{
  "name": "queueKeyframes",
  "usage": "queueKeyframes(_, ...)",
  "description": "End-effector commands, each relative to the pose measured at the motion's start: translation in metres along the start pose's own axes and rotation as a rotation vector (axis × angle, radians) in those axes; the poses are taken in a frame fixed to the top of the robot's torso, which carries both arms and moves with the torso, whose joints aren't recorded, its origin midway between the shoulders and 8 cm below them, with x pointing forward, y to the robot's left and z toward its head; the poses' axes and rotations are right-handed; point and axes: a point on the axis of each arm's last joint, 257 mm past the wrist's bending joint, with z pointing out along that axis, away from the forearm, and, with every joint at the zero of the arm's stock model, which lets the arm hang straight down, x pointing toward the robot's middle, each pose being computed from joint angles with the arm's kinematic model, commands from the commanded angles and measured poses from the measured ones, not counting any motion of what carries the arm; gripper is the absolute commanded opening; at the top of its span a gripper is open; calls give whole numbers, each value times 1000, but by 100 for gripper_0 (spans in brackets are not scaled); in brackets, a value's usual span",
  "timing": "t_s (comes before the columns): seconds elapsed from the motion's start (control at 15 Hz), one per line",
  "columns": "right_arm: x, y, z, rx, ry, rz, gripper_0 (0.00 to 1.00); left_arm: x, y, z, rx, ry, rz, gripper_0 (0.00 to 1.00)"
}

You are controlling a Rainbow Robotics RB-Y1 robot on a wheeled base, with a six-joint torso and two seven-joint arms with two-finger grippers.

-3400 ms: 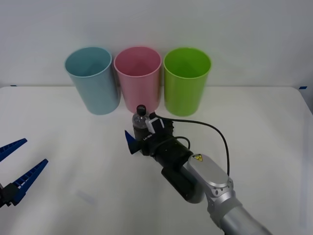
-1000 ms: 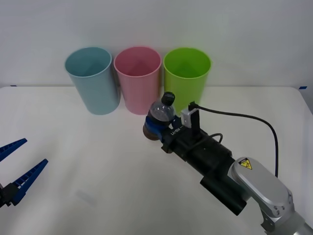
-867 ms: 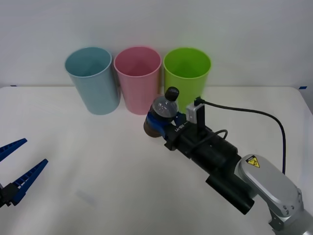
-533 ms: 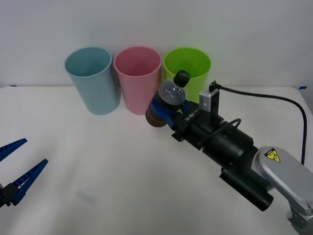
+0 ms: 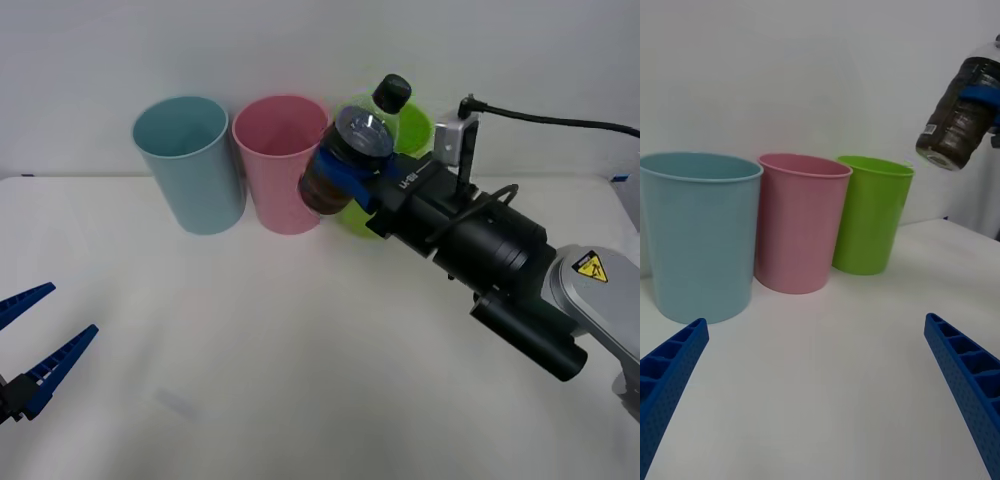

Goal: Grasp the object on the table and drop it into the matching bin: aluminum can to the light blue bin, PET bottle to the pink bin.

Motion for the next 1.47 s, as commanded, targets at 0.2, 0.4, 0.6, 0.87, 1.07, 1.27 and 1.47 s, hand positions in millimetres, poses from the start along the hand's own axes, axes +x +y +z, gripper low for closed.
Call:
queueKeyframes(0.2,-24,-12,29,-24,-7,-40,0,0,0,0,0,0,0,100)
queueKeyframes(0.4,-25,-22,64,-42,5,-54,0,0,0,0,0,0,0,100)
queueKeyframes(0.6,-24,-32,103,-30,7,-54,0,0,0,0,0,0,0,100)
queueKeyframes(0.87,-10,-43,148,9,34,-62,0,0,0,0,0,0,0,100)
queueKeyframes(1.07,-2,-58,175,68,50,-74,0,0,0,0,0,0,0,100)
queueKeyframes(1.27,1,-73,198,136,63,-95,0,0,0,0,0,0,0,100)
queueKeyframes(1.47,8,-87,212,211,77,-123,0,0,0,0,0,0,0,100)
